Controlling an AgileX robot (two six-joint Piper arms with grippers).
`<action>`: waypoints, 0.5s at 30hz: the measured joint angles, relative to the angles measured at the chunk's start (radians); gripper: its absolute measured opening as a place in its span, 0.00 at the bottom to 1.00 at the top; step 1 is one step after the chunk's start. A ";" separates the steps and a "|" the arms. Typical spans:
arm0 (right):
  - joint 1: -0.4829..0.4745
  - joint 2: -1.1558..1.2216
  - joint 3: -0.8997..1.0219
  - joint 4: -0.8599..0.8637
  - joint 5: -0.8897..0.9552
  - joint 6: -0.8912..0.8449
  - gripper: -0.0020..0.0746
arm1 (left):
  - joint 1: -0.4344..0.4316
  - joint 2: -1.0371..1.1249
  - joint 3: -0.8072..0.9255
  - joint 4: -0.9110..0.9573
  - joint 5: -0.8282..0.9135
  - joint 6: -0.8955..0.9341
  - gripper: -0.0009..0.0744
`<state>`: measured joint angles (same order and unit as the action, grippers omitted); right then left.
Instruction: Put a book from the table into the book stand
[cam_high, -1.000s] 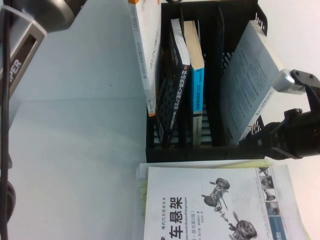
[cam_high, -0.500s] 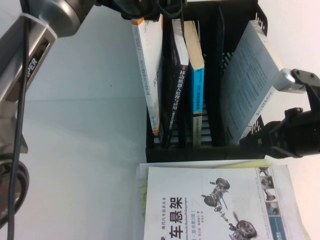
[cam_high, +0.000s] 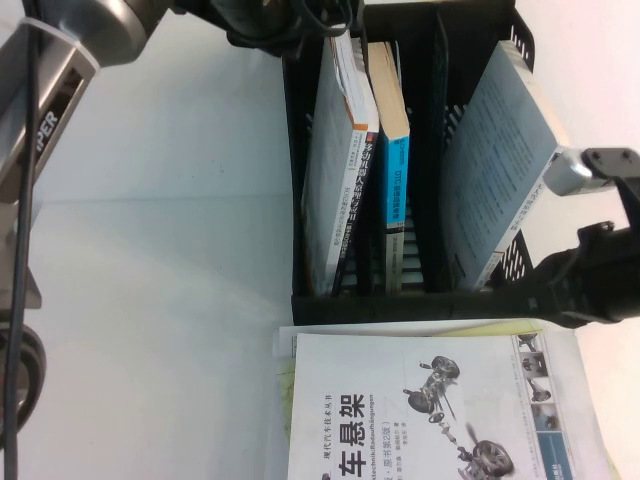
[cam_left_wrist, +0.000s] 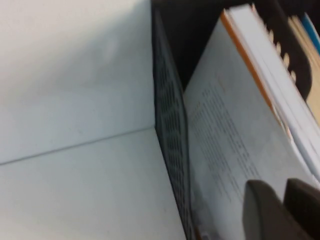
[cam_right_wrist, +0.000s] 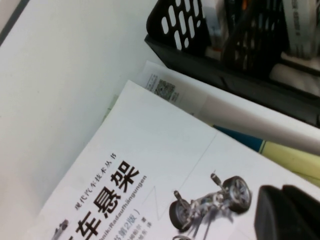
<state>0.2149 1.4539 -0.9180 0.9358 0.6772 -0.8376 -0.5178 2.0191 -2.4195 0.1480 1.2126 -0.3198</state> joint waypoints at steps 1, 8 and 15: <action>0.000 -0.020 0.000 -0.020 0.002 0.008 0.02 | 0.000 -0.005 0.000 -0.012 0.011 0.007 0.08; 0.000 -0.234 0.000 -0.232 -0.020 0.185 0.02 | -0.040 -0.121 0.000 -0.050 0.002 0.079 0.02; 0.000 -0.508 0.043 -0.404 -0.059 0.384 0.02 | -0.167 -0.361 0.069 -0.056 -0.028 0.143 0.01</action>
<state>0.2149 0.9463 -0.8747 0.5319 0.6180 -0.4532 -0.6852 1.6586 -2.3510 0.0919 1.1842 -0.1765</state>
